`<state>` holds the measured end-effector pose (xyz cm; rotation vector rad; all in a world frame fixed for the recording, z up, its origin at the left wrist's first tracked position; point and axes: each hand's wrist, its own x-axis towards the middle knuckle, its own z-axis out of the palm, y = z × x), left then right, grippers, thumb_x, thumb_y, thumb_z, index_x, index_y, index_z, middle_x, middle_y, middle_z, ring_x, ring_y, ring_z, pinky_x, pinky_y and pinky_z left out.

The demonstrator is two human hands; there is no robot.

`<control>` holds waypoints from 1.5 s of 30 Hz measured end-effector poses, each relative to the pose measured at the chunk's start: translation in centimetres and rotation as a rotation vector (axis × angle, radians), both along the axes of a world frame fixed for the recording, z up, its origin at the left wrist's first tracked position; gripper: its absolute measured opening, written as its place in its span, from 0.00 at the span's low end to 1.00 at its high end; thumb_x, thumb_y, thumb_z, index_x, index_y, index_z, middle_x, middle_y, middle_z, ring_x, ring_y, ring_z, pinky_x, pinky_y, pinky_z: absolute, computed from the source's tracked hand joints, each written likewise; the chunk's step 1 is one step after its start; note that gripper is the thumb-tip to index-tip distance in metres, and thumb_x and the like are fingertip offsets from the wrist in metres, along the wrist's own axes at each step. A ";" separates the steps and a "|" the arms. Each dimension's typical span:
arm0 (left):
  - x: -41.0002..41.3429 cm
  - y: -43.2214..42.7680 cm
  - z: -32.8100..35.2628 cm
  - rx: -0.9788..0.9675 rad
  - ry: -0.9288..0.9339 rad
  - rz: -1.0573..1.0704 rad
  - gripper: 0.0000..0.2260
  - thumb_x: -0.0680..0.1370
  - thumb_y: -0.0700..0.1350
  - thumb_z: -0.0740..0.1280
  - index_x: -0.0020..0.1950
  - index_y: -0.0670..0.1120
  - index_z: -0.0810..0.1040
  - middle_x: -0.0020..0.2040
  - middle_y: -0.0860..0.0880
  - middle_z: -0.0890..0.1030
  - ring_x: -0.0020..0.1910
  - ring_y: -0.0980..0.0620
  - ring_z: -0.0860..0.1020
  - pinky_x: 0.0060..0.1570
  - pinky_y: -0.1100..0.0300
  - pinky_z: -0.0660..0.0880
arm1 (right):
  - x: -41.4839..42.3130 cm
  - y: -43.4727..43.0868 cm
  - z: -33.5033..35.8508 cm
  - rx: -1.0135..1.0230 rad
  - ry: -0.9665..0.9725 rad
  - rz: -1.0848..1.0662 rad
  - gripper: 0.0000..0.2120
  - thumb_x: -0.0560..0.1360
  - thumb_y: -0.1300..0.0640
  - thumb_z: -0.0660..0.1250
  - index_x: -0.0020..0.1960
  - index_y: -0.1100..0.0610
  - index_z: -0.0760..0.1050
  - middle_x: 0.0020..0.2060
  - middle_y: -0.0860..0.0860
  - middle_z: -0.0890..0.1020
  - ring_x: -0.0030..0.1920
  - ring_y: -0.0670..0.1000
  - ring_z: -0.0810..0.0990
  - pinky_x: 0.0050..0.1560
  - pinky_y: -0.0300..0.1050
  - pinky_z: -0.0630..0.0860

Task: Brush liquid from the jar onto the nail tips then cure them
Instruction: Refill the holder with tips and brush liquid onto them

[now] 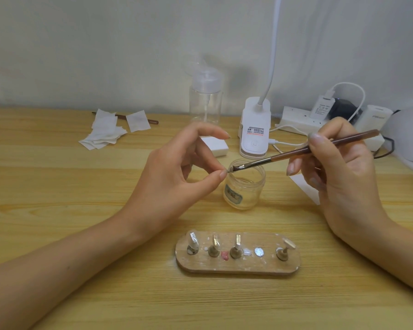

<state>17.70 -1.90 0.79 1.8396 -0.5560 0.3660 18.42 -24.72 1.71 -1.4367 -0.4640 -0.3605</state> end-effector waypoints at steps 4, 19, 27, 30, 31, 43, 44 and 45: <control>0.0 0.0 0.0 -0.002 0.003 -0.003 0.17 0.74 0.41 0.73 0.61 0.52 0.76 0.39 0.54 0.82 0.41 0.55 0.80 0.36 0.47 0.66 | 0.1 0.0 -0.2 -0.031 0.023 -0.012 0.10 0.80 0.57 0.62 0.40 0.50 0.69 0.28 0.53 0.81 0.23 0.51 0.63 0.24 0.34 0.62; 0.0 -0.1 0.0 -0.009 0.008 -0.005 0.17 0.74 0.41 0.73 0.61 0.53 0.76 0.39 0.53 0.82 0.41 0.55 0.81 0.36 0.46 0.66 | 0.0 0.0 -0.1 -0.023 0.044 -0.041 0.10 0.79 0.55 0.63 0.41 0.53 0.67 0.28 0.54 0.80 0.24 0.54 0.60 0.25 0.34 0.60; 0.0 0.0 0.0 -0.001 -0.005 -0.007 0.17 0.74 0.41 0.73 0.61 0.53 0.76 0.39 0.53 0.82 0.40 0.56 0.80 0.35 0.47 0.66 | -0.3 0.3 0.2 -0.038 0.011 -0.008 0.09 0.78 0.52 0.63 0.42 0.53 0.67 0.29 0.53 0.81 0.25 0.58 0.61 0.25 0.34 0.62; 0.1 0.0 -0.1 0.006 -0.019 -0.005 0.17 0.74 0.41 0.73 0.61 0.53 0.76 0.39 0.53 0.82 0.40 0.55 0.80 0.35 0.47 0.66 | -0.3 0.2 0.1 -0.062 0.022 -0.026 0.09 0.78 0.52 0.63 0.42 0.53 0.67 0.29 0.53 0.81 0.27 0.64 0.59 0.25 0.36 0.61; 0.1 0.0 -0.1 0.009 -0.021 -0.005 0.17 0.74 0.42 0.73 0.61 0.53 0.76 0.39 0.54 0.82 0.40 0.55 0.80 0.35 0.47 0.66 | -0.2 0.2 0.1 -0.067 0.025 -0.030 0.08 0.78 0.53 0.63 0.42 0.53 0.67 0.29 0.53 0.81 0.27 0.64 0.59 0.25 0.36 0.61; 0.1 0.0 -0.1 0.027 -0.049 -0.007 0.16 0.75 0.42 0.73 0.61 0.53 0.76 0.40 0.53 0.83 0.40 0.54 0.78 0.35 0.46 0.66 | 0.0 0.1 0.0 0.009 0.018 0.004 0.09 0.78 0.53 0.63 0.41 0.52 0.67 0.29 0.52 0.81 0.24 0.51 0.62 0.25 0.33 0.62; 0.1 0.0 -0.1 0.027 -0.049 -0.007 0.16 0.75 0.42 0.73 0.61 0.53 0.76 0.40 0.53 0.83 0.40 0.54 0.78 0.35 0.46 0.66 | -0.1 0.1 0.0 -0.004 0.023 0.007 0.09 0.78 0.53 0.63 0.41 0.52 0.67 0.29 0.53 0.81 0.24 0.52 0.62 0.25 0.33 0.62; 0.1 0.0 -0.1 0.027 -0.049 -0.007 0.16 0.75 0.42 0.73 0.61 0.53 0.76 0.40 0.53 0.83 0.40 0.54 0.78 0.35 0.47 0.66 | 0.0 0.1 0.0 -0.015 0.030 0.003 0.09 0.78 0.53 0.63 0.41 0.52 0.68 0.29 0.53 0.81 0.24 0.54 0.61 0.25 0.34 0.61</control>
